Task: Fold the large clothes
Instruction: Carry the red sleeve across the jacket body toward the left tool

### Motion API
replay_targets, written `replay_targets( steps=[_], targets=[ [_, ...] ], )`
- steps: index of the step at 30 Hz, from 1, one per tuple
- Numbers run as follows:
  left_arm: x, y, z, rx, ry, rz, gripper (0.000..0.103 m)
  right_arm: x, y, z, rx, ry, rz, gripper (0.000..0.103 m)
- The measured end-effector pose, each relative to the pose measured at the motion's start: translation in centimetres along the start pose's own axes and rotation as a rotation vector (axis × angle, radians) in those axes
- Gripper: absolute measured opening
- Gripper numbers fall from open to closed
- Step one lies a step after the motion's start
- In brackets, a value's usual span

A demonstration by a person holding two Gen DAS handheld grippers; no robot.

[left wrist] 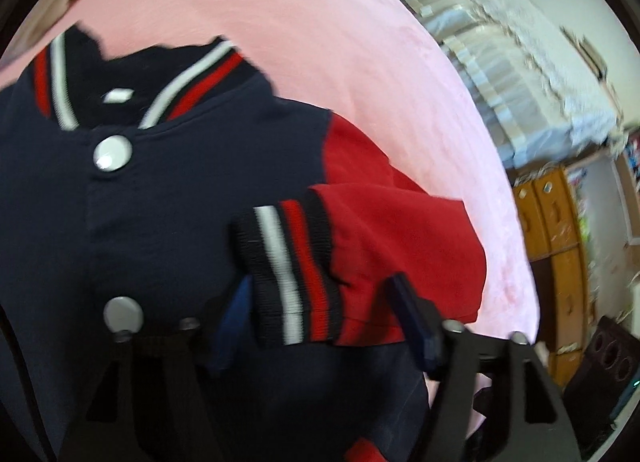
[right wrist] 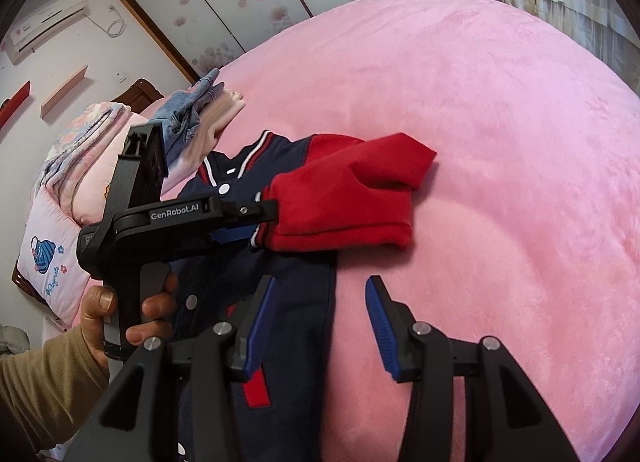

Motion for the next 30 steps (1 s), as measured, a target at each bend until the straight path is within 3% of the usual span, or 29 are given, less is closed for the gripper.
replay_targets(
  steps=[5,12,16,21,28,30],
  targets=[
    [-2.1,-0.6,0.9,0.009,0.127,0.112,0.081,-0.9,-0.9,0.3,0.021,0.0,0.033,0.046],
    [-1.4,-0.2,-0.5,0.011,-0.136,-0.042,0.08,-1.4,-1.6,-0.3,0.016,0.01,0.047,0.046],
    [0.3,-0.2,-0.5,-0.017,-0.197,-0.137,0.061,-1.8,-1.7,-0.4,0.015,0.011,0.059,0.046],
    [1.1,-0.4,0.3,-0.068,-0.167,-0.164,0.039,-2.3,-1.8,-0.4,0.016,0.017,0.075,0.046],
    [-0.7,0.1,1.9,-0.093,-0.109,-0.068,0.04,-2.5,-2.1,-0.4,0.025,0.021,0.086,0.046],
    [0.4,0.4,1.3,-0.09,-0.095,-0.048,0.042,-2.6,-2.1,-0.4,0.027,0.022,0.092,0.046]
  ],
)
Point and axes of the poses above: each gripper's, at about its wrist camera, not at the fingertips, and z roughly the way its jaws point, x to its left, y to its top, the point moved 8 cm from there along z, roughly the way its jaws point, and after that the axes turned 1 degree about x, right-handed, at the moved point
